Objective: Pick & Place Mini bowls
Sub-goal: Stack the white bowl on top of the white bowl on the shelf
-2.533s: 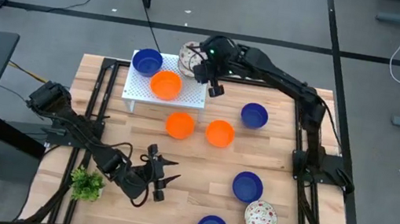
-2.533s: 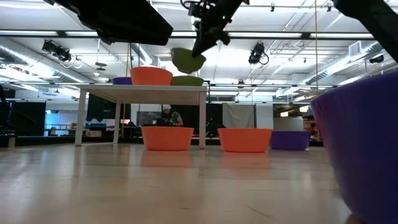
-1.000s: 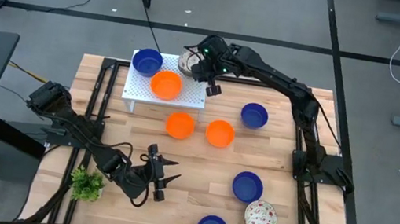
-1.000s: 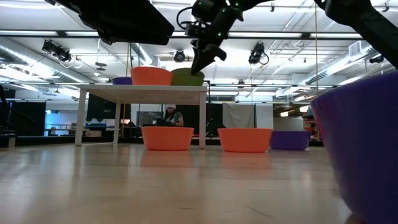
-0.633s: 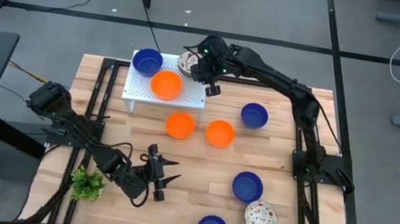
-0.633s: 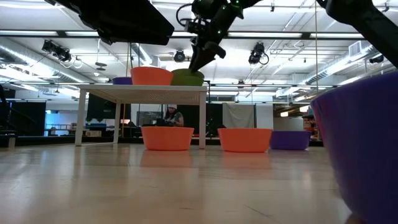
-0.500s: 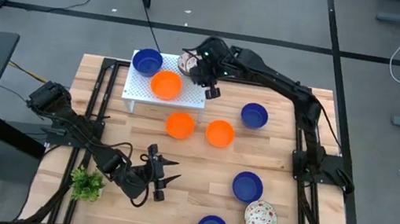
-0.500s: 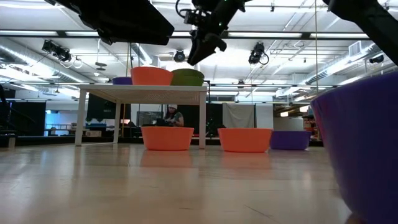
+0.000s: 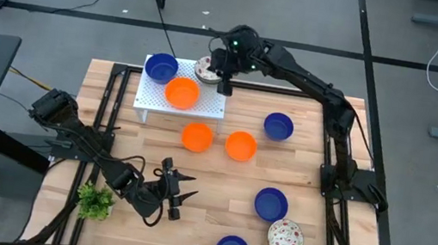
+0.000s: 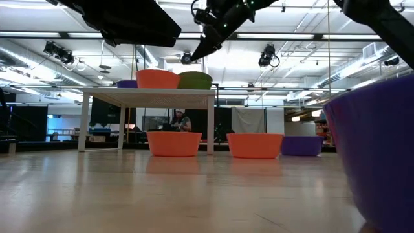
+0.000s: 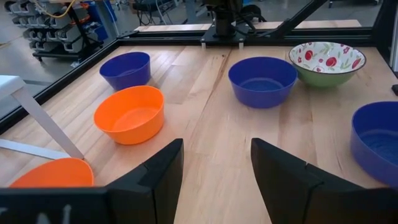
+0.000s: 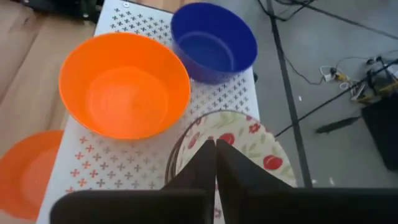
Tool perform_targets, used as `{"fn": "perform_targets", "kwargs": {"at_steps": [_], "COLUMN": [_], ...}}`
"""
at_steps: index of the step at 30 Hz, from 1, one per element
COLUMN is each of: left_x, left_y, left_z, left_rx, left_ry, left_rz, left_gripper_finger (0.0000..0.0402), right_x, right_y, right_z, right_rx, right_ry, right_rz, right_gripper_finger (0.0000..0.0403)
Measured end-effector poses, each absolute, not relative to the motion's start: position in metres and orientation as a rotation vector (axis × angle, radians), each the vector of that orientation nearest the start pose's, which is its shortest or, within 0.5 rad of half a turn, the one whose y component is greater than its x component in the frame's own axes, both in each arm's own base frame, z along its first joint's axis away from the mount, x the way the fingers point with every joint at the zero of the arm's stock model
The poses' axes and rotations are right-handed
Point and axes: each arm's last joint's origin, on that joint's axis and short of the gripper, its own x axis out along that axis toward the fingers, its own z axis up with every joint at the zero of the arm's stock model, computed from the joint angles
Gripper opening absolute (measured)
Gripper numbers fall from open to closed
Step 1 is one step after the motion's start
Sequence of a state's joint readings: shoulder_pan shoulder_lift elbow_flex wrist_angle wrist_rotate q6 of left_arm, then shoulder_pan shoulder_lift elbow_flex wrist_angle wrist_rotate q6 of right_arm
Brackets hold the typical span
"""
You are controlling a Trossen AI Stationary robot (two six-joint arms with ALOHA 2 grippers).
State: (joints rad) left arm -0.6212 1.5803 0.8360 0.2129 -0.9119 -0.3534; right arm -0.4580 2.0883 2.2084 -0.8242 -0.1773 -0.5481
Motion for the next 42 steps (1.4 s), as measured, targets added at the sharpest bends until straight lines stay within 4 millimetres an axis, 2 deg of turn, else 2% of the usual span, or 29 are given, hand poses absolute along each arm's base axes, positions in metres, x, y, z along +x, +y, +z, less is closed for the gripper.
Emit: {"fn": "perform_targets", "kwargs": {"at_steps": [6, 11, 17, 24, 27, 30, 33, 37, 42], "left_x": [0.271, 0.271, 0.271, 0.271, 0.271, 0.271, 0.272, 0.272, 0.273], "left_y": [-0.166, -0.166, -0.166, -0.166, -0.167, -0.167, -0.167, -0.166, -0.164], "left_z": [0.202, 0.202, 0.202, 0.202, 0.202, 0.203, 0.203, 0.203, 0.203], "left_rx": [0.023, 0.023, 0.023, 0.018, 0.016, 0.009, 0.006, 0.008, 0.008], "left_ry": [0.326, 0.326, 0.326, 0.332, 0.331, 0.327, 0.325, 0.323, 0.322], "left_rz": [0.345, 0.345, 0.345, 0.329, 0.328, 0.329, 0.330, 0.333, 0.338], "left_gripper_finger": [0.0193, 0.0193, 0.0193, 0.0193, 0.0193, 0.0193, 0.0193, 0.0193, 0.0193], "right_x": [0.419, 0.422, 0.414, 0.386, 0.378, 0.372, 0.371, 0.374, 0.375], "right_y": [-0.199, -0.199, -0.194, -0.185, -0.203, -0.232, -0.253, -0.269, -0.278], "right_z": [0.325, 0.316, 0.339, 0.382, 0.384, 0.374, 0.357, 0.330, 0.318], "right_rx": [-0.267, -0.294, -0.326, -0.340, -0.252, -0.150, -0.053, 0.022, 0.038], "right_ry": [0.773, 0.771, 0.708, 0.634, 0.565, 0.503, 0.433, 0.437, 0.462], "right_rz": [0.002, 0.006, -0.015, -0.088, -0.178, -0.280, -0.261, -0.214, -0.223], "right_gripper_finger": [0.0007, 0.0005, 0.0006, 0.0003, 0.0002, 0.0002, 0.0002, 0.0002, 0.0002]}}
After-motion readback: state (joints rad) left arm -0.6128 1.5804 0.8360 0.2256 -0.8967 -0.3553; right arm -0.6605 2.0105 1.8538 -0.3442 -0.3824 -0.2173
